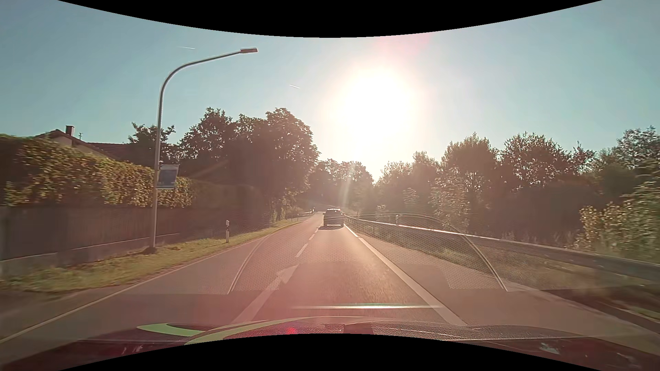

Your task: Follow the waypoints while adhering to traffic rules and regulations

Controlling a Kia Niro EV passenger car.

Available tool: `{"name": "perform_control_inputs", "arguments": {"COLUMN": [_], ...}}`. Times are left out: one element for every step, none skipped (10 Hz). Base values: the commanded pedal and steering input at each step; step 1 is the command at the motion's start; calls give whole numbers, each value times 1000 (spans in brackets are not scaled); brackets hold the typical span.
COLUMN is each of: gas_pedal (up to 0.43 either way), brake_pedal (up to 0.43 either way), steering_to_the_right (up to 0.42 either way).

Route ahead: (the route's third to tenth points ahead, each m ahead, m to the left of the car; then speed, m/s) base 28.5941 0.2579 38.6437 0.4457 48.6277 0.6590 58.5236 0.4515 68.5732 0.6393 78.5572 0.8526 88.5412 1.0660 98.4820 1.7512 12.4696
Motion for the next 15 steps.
{"name": "perform_control_inputs", "arguments": {"gas_pedal": [110, 110, 110, 110, 110, 110, 118, 118, 177, 209, 209, 220, 228, 240, 248], "brake_pedal": [0, 0, 0, 0, 0, 0, 0, 0, 0, 0, 0, 0, 0, 0, 0], "steering_to_the_right": [3, 2, 0, 0, -1, 0, 0, 0, -1, -3, -3, -3, -3, -3, -3]}}
